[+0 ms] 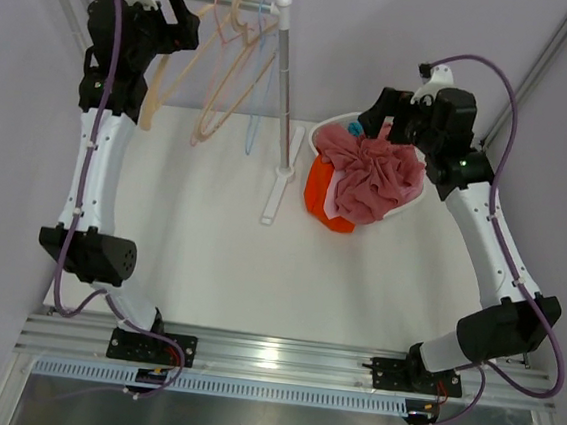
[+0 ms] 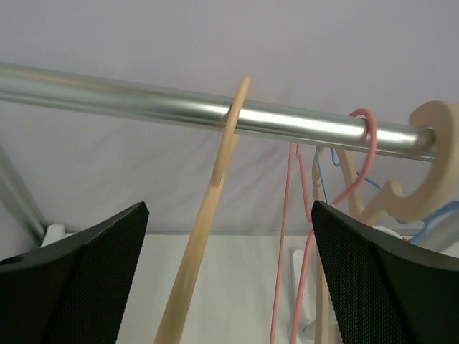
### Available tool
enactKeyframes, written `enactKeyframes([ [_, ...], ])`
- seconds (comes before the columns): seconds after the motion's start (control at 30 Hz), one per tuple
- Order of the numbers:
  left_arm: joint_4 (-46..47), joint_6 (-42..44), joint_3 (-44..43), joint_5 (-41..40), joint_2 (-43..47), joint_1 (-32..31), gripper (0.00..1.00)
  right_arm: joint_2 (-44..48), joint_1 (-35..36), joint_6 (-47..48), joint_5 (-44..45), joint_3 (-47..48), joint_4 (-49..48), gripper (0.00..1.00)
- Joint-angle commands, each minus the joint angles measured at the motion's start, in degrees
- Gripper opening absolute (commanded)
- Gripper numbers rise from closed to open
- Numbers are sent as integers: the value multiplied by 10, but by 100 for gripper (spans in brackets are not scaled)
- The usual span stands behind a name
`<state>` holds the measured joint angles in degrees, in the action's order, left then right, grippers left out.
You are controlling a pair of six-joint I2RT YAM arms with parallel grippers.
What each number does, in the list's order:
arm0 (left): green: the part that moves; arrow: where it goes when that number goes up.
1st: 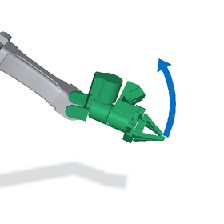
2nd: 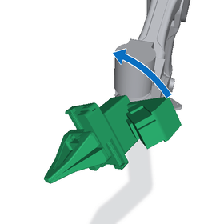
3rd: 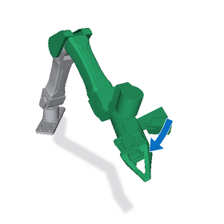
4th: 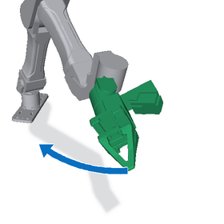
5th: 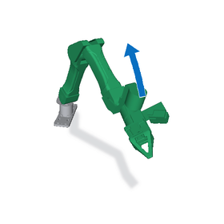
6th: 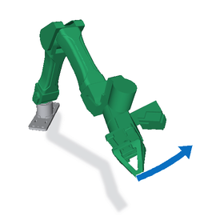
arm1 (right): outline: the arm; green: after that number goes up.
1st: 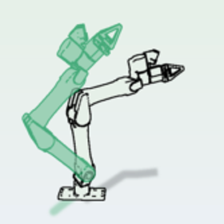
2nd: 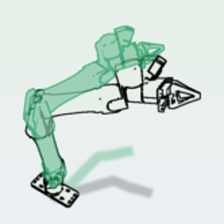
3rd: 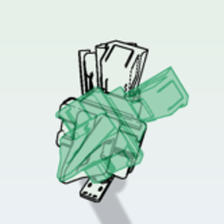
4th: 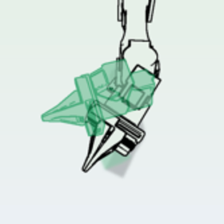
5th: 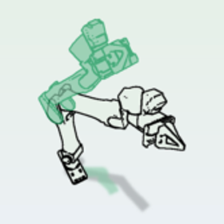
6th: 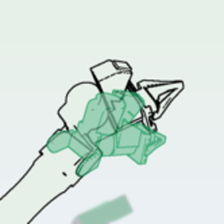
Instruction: Remove the t-shirt from the hanger
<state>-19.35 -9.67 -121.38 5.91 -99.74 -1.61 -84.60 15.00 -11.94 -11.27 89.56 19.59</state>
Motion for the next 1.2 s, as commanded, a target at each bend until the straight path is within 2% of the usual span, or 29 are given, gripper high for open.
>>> enactKeyframes([
  [0.0, -22, 17, -3, -64, 103, -4, 99, 2, -8, 32, -2, 128, 30, 100],
  [0.1, -83, 16, 9, -105, 165, -7, 99, 27, -9, 16, -4, 150, 39, 99],
  [0.2, -109, 16, 70, -119, 263, -25, 99, 76, -7, -12, -24, 100, 21, 99],
  [0.23, -96, 11, 163, -133, 297, -33, 100, 91, -4, -18, -27, 80, 6, 99],
  [0.27, -83, 4, 197, -137, 371, -46, 100, 105, 0, -26, -29, 61, 0, 99],
  [0.33, -41, -21, 345, -133, 448, -57, 100, 149, 4, -41, -24, 1, -9, 100],
  [0.4, -14, -36, 443, -117, 556, -74, 98, 183, 14, -51, -17, -46, -23, 99],
  [0.43, -10, -39, 491, -111, 586, -88, 97, 224, 19, -52, -16, -101, -29, 99],
  [0.53, -27, -52, 560, -100, 680, -105, 98, 311, 44, -55, 5, -215, -63, 99],
  [0.6, -49, -59, 613, -93, 736, -106, 99, 347, 56, -62, 28, -256, -62, 99],
  [0.7, -84, -75, 655, -86, 775, -106, 100, 401, 67, -69, 50, -321, -44, 99],
  [0.87, -99, -85, 720, -20, 817, -106, 99, 448, 85, -67, 70, -408, -27, 100],
  [1.0, -80, -90, 766, -24, 838, -106, 100, 456, 85, -58, 84, -417, -22, 100],
  [1.17, -78, -80, 757, -28, 834, -106, 99, 442, 86, -47, 99, -404, -1, 99],
])
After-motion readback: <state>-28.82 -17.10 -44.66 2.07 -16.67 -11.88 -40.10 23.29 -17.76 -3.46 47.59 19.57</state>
